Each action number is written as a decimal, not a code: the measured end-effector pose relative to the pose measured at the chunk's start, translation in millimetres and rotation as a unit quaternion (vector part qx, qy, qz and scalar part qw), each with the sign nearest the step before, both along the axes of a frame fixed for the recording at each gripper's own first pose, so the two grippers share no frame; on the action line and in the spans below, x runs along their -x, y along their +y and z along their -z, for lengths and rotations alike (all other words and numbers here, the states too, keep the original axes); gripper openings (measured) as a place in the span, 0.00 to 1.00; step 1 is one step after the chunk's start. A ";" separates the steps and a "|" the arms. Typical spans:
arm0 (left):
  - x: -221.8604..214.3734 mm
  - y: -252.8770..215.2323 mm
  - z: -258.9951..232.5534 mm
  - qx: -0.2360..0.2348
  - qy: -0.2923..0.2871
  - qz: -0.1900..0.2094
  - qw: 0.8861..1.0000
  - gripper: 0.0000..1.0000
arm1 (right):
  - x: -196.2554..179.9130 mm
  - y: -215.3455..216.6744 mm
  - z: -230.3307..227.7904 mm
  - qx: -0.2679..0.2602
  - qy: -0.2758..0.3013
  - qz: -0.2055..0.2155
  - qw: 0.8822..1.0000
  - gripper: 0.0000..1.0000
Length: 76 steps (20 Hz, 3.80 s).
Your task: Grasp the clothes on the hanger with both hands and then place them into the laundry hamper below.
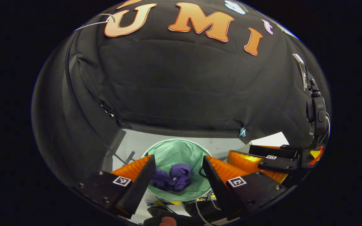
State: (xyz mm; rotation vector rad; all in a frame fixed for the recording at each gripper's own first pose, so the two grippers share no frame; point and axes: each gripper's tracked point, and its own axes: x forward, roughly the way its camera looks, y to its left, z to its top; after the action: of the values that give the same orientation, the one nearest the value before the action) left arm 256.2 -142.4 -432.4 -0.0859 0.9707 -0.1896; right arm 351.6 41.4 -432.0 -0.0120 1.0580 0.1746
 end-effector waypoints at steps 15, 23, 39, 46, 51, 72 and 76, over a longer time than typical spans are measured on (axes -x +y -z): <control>-47.4 58.7 -151.6 0.029 -0.221 -0.023 0.975 0.96 | 0.5 24.9 -98.9 0.025 -0.165 0.044 0.985 0.98; -56.3 88.9 -250.8 0.094 -0.338 0.027 0.936 0.91 | 29.7 61.5 -242.4 -0.015 -0.339 0.108 0.934 0.98; 87.0 57.3 -338.3 0.068 -0.398 -0.069 0.912 0.94 | 172.1 -9.1 -401.4 0.005 -0.467 0.013 0.884 0.89; 151.3 37.4 -351.9 0.061 -0.407 -0.085 0.907 0.94 | 225.9 -43.7 -408.5 -0.002 -0.474 -0.001 0.880 0.98; 177.1 33.3 -366.5 0.047 -0.422 -0.089 0.901 0.94 | 250.6 -56.5 -406.1 -0.010 -0.472 -0.007 0.882 0.98; 181.7 32.0 -373.2 0.060 -0.424 -0.073 0.901 0.94 | 252.6 -55.2 -398.7 -0.002 -0.467 0.007 0.884 0.97; 185.3 32.6 -370.2 0.062 -0.421 -0.080 0.901 0.94 | 254.6 -55.4 -398.9 0.000 -0.466 0.000 0.885 0.98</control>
State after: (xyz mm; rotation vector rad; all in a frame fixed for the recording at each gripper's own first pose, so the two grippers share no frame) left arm 70.8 -109.8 -62.1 -0.1822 0.0809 -0.1162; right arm 97.0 -14.0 -33.1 -0.0885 0.0901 0.1414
